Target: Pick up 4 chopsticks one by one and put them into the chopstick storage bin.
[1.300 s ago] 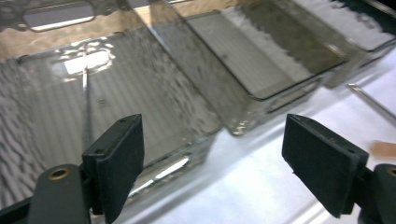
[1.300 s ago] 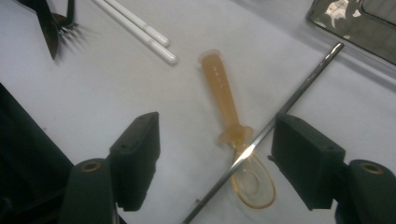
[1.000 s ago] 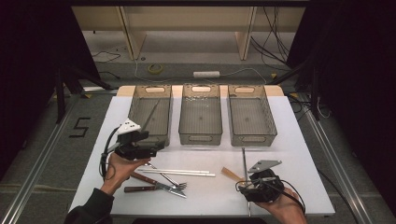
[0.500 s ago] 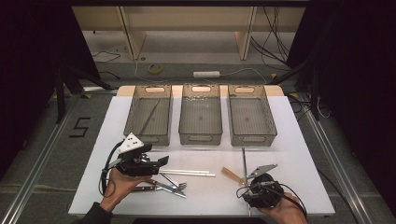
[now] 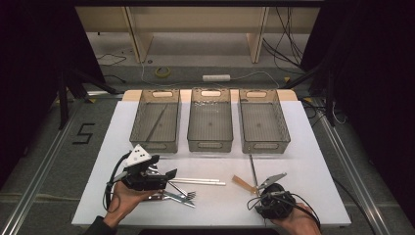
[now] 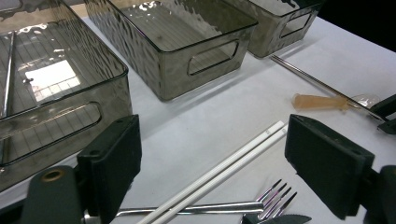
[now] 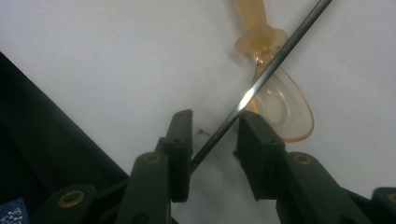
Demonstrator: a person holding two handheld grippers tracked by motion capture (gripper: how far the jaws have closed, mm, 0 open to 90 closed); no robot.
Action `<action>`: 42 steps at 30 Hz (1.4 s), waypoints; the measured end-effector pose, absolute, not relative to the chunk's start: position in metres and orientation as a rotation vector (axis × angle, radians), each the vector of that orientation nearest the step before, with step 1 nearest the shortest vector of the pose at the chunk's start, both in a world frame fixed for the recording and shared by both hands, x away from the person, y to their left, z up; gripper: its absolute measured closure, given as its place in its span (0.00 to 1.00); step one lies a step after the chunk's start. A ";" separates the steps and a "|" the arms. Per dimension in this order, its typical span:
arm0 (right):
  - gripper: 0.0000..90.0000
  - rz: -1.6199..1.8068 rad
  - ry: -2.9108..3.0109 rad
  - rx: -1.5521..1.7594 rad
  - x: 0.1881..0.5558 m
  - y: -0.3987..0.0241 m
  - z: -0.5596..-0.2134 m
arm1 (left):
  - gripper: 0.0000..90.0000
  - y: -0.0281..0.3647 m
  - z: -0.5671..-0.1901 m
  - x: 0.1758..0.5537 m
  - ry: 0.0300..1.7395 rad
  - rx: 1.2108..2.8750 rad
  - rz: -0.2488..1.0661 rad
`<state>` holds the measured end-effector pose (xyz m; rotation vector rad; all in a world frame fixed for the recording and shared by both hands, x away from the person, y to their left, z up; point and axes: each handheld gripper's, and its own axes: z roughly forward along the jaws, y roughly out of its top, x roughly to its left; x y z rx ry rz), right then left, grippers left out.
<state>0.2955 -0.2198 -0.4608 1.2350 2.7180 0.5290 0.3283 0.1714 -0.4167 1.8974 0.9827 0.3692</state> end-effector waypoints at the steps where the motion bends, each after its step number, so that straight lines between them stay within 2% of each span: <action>1: 0.75 0.528 2.719 1.236 0.296 -0.220 -0.461 | 0.20 0.171 -0.417 0.328 0.981 1.899 0.370; 22: 0.96 0.529 2.648 1.297 0.299 -0.231 -0.461 | 0.20 0.168 -0.417 0.324 0.954 1.916 0.360; 42: 0.98 0.607 2.678 1.127 0.295 -0.232 -0.440 | 0.19 0.165 -0.419 0.326 0.938 1.932 0.344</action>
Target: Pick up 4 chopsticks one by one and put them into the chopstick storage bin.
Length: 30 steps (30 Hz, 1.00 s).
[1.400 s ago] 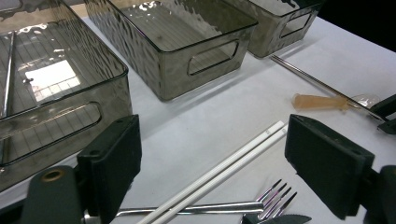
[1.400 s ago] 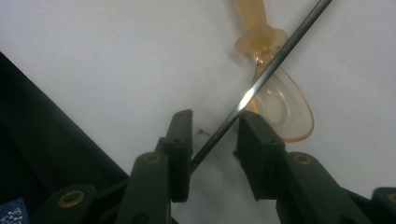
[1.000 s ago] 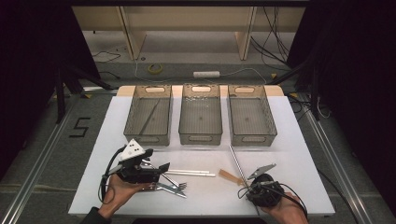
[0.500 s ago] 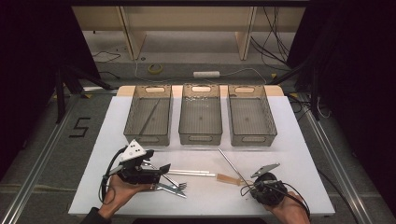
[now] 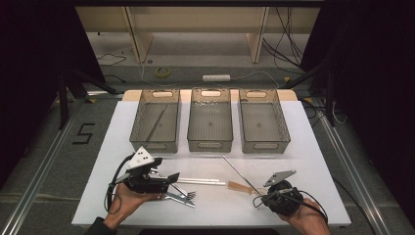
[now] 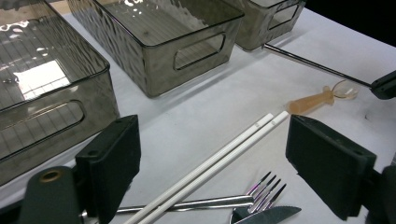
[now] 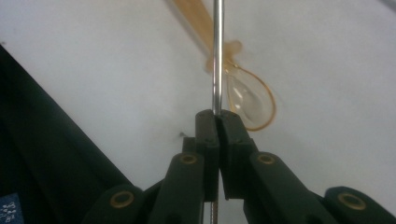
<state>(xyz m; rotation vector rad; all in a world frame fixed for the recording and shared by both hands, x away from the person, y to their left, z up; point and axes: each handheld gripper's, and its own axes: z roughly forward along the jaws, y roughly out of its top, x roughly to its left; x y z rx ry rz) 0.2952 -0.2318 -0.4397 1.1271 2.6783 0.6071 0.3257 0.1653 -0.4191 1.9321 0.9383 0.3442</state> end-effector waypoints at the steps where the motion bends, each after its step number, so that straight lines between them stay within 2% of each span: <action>1: 0.98 0.612 2.681 1.108 0.296 -0.230 -0.438 | 0.19 0.165 -0.419 0.326 0.934 1.937 0.341; 12: 0.98 0.615 2.772 0.857 0.299 -0.199 -0.428 | 0.18 0.146 -0.417 0.327 0.843 2.010 0.317; 30: 0.98 0.566 2.883 0.520 0.306 -0.159 -0.424 | 0.19 0.102 -0.419 0.332 0.619 2.243 0.286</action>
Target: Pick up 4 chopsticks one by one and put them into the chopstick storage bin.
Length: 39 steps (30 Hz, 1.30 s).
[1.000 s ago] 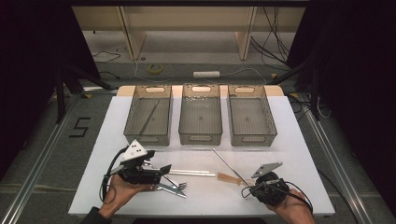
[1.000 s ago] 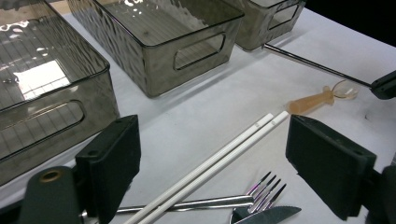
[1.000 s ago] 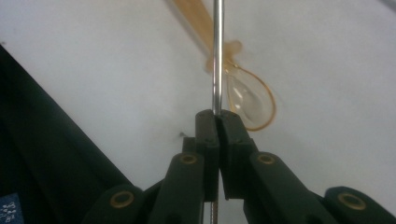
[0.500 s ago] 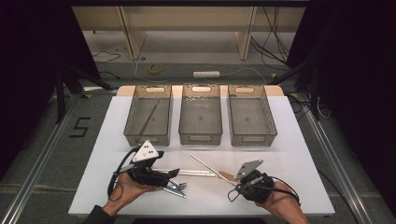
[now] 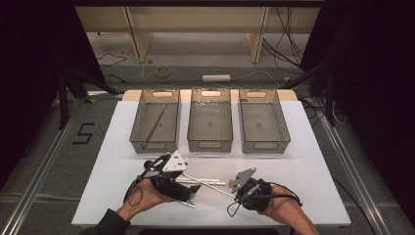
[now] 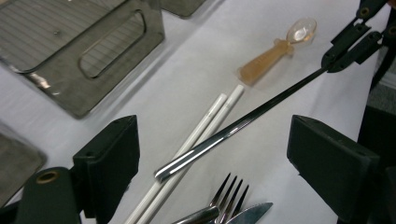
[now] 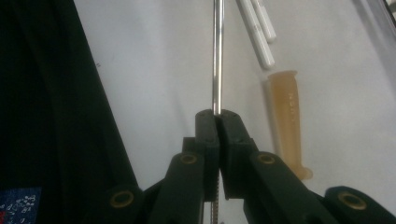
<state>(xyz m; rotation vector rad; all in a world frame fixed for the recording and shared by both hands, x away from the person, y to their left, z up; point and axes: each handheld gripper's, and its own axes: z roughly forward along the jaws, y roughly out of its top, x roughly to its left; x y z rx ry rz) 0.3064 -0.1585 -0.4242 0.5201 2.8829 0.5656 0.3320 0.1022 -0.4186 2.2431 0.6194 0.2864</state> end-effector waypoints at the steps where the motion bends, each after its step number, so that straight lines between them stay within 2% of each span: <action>1: 0.98 0.559 2.889 0.509 0.307 -0.158 -0.424 | 0.19 0.101 -0.419 0.331 0.613 2.252 0.284; 17: 0.98 0.519 2.914 0.373 0.306 -0.147 -0.420 | 0.30 0.086 -0.424 0.328 0.474 2.441 0.278; 39: 0.97 0.496 2.928 0.245 0.304 -0.142 -0.419 | 0.66 0.077 -0.432 0.320 0.315 2.564 0.226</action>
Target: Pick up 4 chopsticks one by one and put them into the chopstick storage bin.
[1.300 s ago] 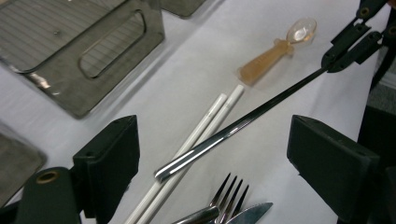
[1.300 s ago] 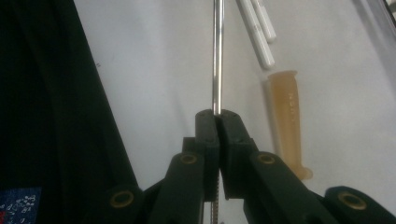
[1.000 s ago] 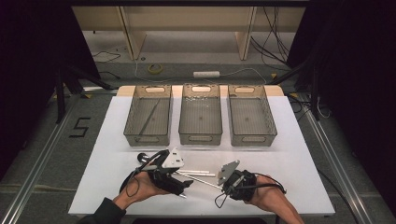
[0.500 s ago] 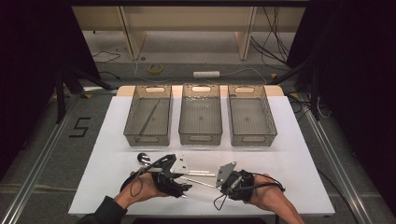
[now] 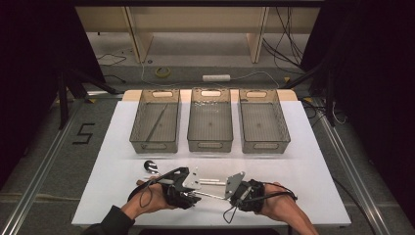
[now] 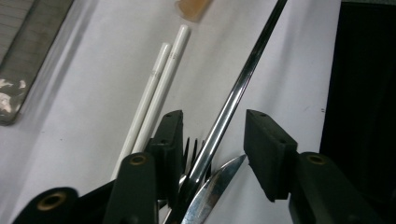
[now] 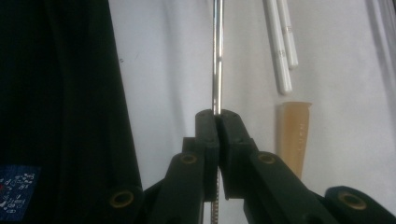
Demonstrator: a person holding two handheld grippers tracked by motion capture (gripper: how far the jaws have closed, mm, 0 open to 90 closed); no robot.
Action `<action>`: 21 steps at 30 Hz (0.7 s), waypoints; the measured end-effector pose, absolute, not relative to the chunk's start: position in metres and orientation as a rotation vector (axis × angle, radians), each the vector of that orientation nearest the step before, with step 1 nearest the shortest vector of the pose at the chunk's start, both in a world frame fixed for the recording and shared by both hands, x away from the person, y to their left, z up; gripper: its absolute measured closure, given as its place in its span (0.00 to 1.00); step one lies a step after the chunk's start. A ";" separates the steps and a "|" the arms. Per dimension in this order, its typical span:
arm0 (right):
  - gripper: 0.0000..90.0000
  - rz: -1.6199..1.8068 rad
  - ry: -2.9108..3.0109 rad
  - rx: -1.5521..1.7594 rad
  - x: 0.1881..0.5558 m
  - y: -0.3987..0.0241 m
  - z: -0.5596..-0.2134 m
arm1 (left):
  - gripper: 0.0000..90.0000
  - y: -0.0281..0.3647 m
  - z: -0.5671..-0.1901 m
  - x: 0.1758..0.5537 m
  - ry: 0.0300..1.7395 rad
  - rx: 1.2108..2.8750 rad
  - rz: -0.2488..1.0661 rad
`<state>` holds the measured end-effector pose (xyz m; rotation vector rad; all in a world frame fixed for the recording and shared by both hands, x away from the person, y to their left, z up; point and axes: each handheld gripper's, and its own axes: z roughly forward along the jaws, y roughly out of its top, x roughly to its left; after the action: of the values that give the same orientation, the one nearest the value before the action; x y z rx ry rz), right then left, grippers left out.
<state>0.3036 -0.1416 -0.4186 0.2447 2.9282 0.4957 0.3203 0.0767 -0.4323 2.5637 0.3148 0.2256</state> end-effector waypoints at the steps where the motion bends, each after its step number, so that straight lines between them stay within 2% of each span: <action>1: 0.97 0.504 2.919 0.247 0.303 -0.141 -0.420 | 0.67 0.077 -0.433 0.320 0.305 2.570 0.225; 7: 0.97 0.494 2.936 0.199 0.302 -0.140 -0.420 | 0.78 0.076 -0.433 0.319 0.277 2.575 0.192; 14: 0.96 0.494 2.962 0.147 0.302 -0.142 -0.422 | 0.86 0.076 -0.434 0.315 0.185 2.606 0.120; 18: 0.91 0.531 2.967 0.212 0.305 -0.148 -0.422 | 0.92 0.075 -0.432 0.309 0.132 2.593 0.059; 21: 0.82 0.611 2.947 0.292 0.311 -0.156 -0.419 | 0.93 0.076 -0.430 0.311 0.156 2.583 0.087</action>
<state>0.3109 -0.1557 -0.4195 0.2922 2.9466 0.6106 0.3115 0.0763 -0.4303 2.5831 0.1558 0.0868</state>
